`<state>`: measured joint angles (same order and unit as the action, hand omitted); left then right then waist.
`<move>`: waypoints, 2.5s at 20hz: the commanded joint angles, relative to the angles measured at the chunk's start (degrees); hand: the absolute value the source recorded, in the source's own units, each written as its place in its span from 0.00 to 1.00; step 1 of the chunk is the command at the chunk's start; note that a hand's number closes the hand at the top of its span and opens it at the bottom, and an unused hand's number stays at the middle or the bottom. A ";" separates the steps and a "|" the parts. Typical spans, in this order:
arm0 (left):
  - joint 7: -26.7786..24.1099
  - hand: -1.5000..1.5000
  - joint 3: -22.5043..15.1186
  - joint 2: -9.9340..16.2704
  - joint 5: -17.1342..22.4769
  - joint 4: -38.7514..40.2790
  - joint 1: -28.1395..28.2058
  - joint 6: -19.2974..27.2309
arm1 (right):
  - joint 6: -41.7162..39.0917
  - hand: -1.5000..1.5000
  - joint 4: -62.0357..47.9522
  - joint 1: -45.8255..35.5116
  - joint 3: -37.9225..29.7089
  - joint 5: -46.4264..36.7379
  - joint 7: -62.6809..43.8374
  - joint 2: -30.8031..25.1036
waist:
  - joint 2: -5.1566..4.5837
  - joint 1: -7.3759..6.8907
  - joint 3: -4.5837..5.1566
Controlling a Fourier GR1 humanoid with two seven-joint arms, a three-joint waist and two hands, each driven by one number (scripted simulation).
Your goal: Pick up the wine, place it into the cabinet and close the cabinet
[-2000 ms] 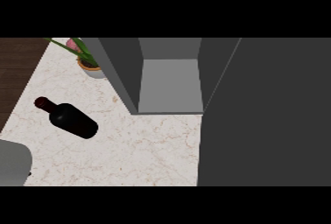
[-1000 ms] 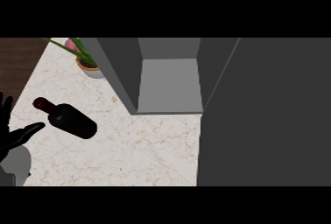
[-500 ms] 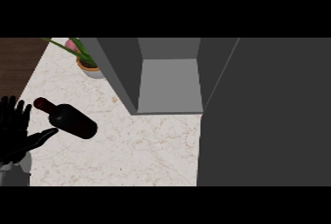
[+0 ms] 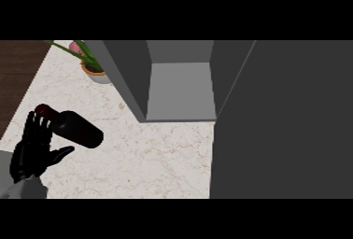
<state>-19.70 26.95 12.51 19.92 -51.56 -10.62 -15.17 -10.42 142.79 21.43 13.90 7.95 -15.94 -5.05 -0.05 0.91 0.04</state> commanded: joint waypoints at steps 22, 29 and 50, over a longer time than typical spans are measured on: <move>-21.28 0.00 2.60 4.21 -0.38 37.17 -14.19 -12.67 | -1.83 0.00 7.09 2.12 -2.23 8.22 -2.98 0.17 | -0.40 0.88 0.14; -17.90 1.00 1.30 2.49 -0.11 38.73 -16.29 -20.60 | -1.33 0.00 4.49 2.33 1.96 2.59 -0.68 2.06 | -0.32 0.86 0.14; -26.84 1.00 -18.76 -6.05 -21.35 12.04 -4.65 12.00 | -3.49 0.00 3.19 2.73 -3.04 5.87 0.58 -0.17 | 0.25 -0.67 -0.13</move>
<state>-50.08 10.99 8.14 1.51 -36.90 -16.28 -8.10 -12.09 141.58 22.53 14.05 6.96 -14.67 -3.37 0.55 0.02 -0.40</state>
